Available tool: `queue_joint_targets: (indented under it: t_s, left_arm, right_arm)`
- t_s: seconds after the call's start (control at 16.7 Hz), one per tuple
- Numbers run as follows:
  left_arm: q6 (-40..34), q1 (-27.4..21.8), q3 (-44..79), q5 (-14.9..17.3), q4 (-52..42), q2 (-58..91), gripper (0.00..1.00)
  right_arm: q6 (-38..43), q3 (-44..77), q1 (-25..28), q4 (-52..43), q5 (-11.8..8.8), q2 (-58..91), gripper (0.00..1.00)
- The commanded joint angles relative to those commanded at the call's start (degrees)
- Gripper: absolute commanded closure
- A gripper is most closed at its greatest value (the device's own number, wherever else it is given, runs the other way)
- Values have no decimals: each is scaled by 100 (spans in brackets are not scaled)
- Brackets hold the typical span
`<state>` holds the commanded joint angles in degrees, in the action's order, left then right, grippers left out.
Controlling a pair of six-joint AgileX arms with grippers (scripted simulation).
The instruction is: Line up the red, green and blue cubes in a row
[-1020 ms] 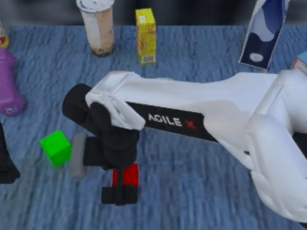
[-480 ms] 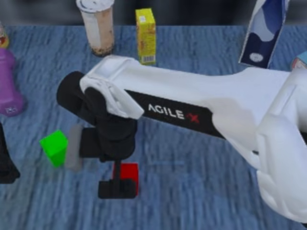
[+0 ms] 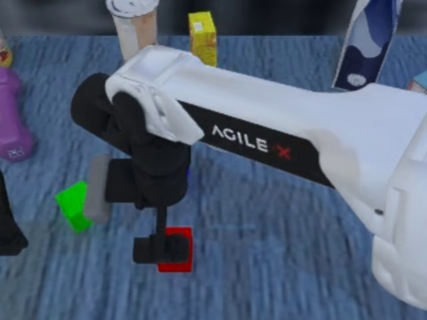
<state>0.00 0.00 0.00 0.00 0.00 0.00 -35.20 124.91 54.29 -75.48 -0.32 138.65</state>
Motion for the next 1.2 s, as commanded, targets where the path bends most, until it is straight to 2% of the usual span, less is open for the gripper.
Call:
queue_joint_targets:
  t_s: [0.24,0.54,0.9,1.2]
  left_arm:
    - [136,-50,254,13,-184,281,0]
    - [739,-221,1379,19,-995,1693,0]
    - [1816,-501,3324,4,-2489,4798,0]
    - [2755,-759,4981,4,-3818,7377,0]
  right_arm:
    - [73,-283,-147,235,-35,-331,0]
    - [493,-1690,-896,1300,-160,-2035,0]
    - [1460,-4808,-2404,3273,-309,-5774,0]
    - [2334,-7914,-3676,4935,-306,-9153,0]
